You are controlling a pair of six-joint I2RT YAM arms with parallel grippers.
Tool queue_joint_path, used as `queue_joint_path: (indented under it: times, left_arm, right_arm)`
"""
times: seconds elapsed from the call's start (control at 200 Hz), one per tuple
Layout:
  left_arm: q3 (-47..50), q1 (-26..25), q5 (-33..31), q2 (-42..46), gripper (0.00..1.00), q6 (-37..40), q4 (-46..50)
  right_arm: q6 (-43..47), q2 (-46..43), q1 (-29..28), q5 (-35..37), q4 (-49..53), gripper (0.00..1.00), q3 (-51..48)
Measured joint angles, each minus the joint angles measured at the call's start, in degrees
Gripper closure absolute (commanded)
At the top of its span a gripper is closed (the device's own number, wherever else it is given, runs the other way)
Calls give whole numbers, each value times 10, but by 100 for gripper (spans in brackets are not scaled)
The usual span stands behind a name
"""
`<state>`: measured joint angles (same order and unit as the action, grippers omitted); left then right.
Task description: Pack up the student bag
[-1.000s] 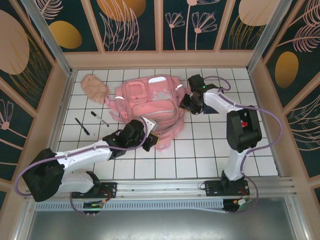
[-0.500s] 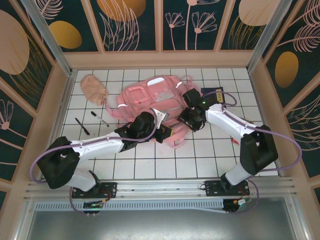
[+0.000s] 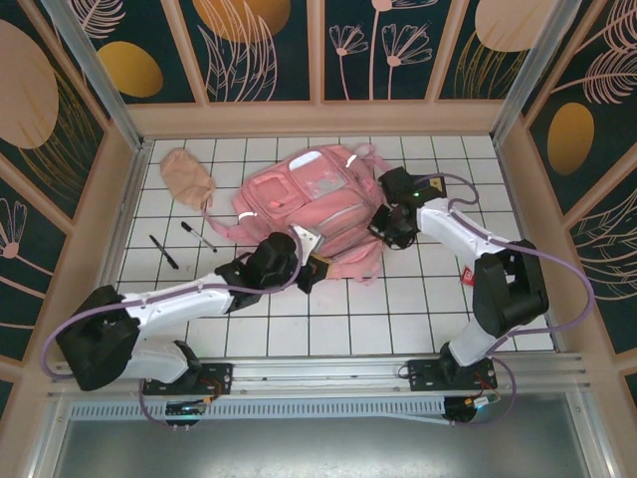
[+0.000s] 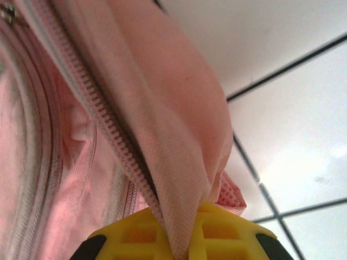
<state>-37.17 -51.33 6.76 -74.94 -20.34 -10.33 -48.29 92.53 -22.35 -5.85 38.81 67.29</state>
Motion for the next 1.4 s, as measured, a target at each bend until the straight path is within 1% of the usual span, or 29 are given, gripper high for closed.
queue_joint_path:
  times: [0.105,0.15,0.17,0.195,0.225,0.265,0.355,0.455,0.52,0.581,0.616,0.666,0.686,0.701,0.721,0.806,0.821,0.861,0.876,0.891,0.946,1.026,1.111,1.176,1.221,1.281,1.331,1.371,1.401]
  left_arm:
    - [42,0,-21,34,100,4,-2]
    - [54,0,-29,43,100,4,-3]
    - [58,0,-31,46,100,4,-4]
    - [61,0,-33,50,100,4,-4]
    - [62,0,-33,52,100,5,-3]
    - [62,0,-33,54,100,7,2]
    - [58,0,-29,50,100,9,12]
    - [14,0,-16,9,100,11,27]
    - [-20,0,-7,-17,100,11,31]
    - [-47,0,4,-33,100,11,31]
    - [-59,0,9,-37,100,11,31]
    - [-71,0,15,-39,100,14,30]
    - [-74,0,17,-40,100,15,31]
    - [-76,0,18,-40,100,18,31]
    - [-77,0,19,-40,100,19,30]
    - [-78,0,24,-40,100,37,33]
    - [-78,0,24,-40,100,39,34]
    - [-78,0,27,-40,100,47,37]
    - [-78,0,28,-40,100,51,38]
    - [-78,0,29,-40,100,53,38]
    - [-77,0,33,-40,100,63,38]
    - [-74,0,38,-40,100,69,37]
    - [-72,0,42,-40,100,70,37]
    - [-72,1,44,-40,100,70,33]
    - [-72,1,45,-40,100,70,31]
    - [-71,0,46,-40,100,70,29]
    - [-68,0,45,-38,100,71,28]
    - [-61,0,43,-34,100,72,24]
    - [-52,0,41,-30,100,73,19]
  right_arm:
    - [20,13,33,-19,-4,100,8]
    - [32,22,39,-28,-5,89,9]
    - [37,27,41,-33,-5,81,10]
    - [45,34,43,-40,-6,74,10]
    - [50,40,43,-43,-9,68,11]
    - [61,46,47,-42,-20,64,11]
    - [77,47,61,-42,-45,61,13]
    - [121,18,65,-63,-81,59,2]
    - [159,-45,63,-77,-122,58,-39]
    - [199,-128,64,-77,-149,57,-78]
    - [233,-177,65,-78,-167,56,-94]
    - [305,-239,67,-98,-203,55,-112]
    - [327,-258,67,-108,-219,53,-120]
    - [363,-277,66,-120,-233,50,-127]
    - [388,-293,65,-131,-246,47,-136]
    - [546,-353,60,-215,-286,37,-178]
    - [568,-359,60,-228,-287,35,-184]
    - [645,-368,58,-271,-281,33,-198]
    - [675,-369,57,-287,-278,29,-201]
    - [706,-369,56,-304,-272,28,-204]
    - [807,-356,50,-350,-248,28,-206]
    - [920,-321,38,-393,-219,28,-205]
    - [1013,-267,16,-413,-186,28,-198]
    - [1064,-219,-3,-416,-160,29,-183]
    - [1088,-187,-14,-414,-143,32,-169]
    - [1112,-145,-27,-402,-129,40,-153]
    - [1125,-120,-34,-385,-126,52,-149]
    - [1132,-106,-38,-364,-124,57,-149]
    - [1134,-98,-42,-345,-123,64,-149]
